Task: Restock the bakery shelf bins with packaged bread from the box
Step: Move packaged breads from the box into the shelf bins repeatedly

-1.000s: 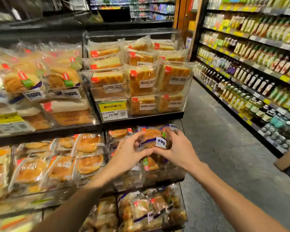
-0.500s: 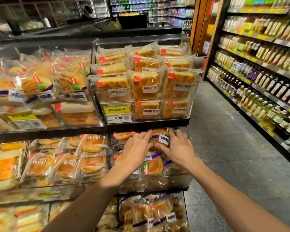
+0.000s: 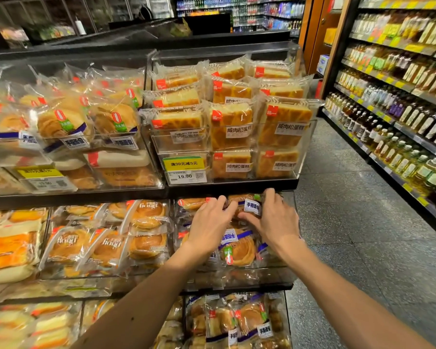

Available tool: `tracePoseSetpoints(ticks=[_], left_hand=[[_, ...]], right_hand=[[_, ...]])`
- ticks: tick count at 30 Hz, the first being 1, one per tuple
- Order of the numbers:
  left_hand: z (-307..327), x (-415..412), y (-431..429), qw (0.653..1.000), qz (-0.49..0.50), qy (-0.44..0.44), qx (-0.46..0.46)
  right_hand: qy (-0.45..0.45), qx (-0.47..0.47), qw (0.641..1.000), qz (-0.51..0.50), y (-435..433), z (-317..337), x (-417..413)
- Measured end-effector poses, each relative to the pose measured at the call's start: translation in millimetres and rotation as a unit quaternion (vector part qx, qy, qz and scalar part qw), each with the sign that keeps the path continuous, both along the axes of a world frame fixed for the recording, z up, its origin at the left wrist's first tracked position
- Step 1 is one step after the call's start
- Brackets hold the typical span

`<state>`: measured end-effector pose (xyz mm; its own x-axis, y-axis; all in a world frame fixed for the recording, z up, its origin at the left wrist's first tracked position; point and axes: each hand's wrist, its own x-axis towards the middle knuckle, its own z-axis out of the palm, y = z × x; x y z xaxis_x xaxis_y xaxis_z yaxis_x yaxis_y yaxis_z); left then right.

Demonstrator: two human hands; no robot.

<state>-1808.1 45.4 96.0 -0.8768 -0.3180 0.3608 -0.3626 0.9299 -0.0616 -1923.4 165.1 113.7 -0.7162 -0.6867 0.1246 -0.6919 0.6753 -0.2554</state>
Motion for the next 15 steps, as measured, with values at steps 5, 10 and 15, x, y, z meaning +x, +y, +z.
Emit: tracePoseSetpoints(ticks=[5, 10, 15], left_hand=[[4.2, 7.8, -6.5, 0.999, 0.011, 0.032, -0.032], [5.5, 6.1, -9.4, 0.998, 0.015, 0.029, -0.053], [3.8, -13.1, -10.0, 0.998, 0.032, 0.016, -0.058]], right_hand=[[0.029, 0.0, 0.998, 0.052, -19.6, 1.5, 8.5], [0.014, -0.034, 0.997, 0.071, -27.2, -4.0, 8.4], [0.012, 0.005, 0.994, 0.106, -14.2, 0.7, -6.2]])
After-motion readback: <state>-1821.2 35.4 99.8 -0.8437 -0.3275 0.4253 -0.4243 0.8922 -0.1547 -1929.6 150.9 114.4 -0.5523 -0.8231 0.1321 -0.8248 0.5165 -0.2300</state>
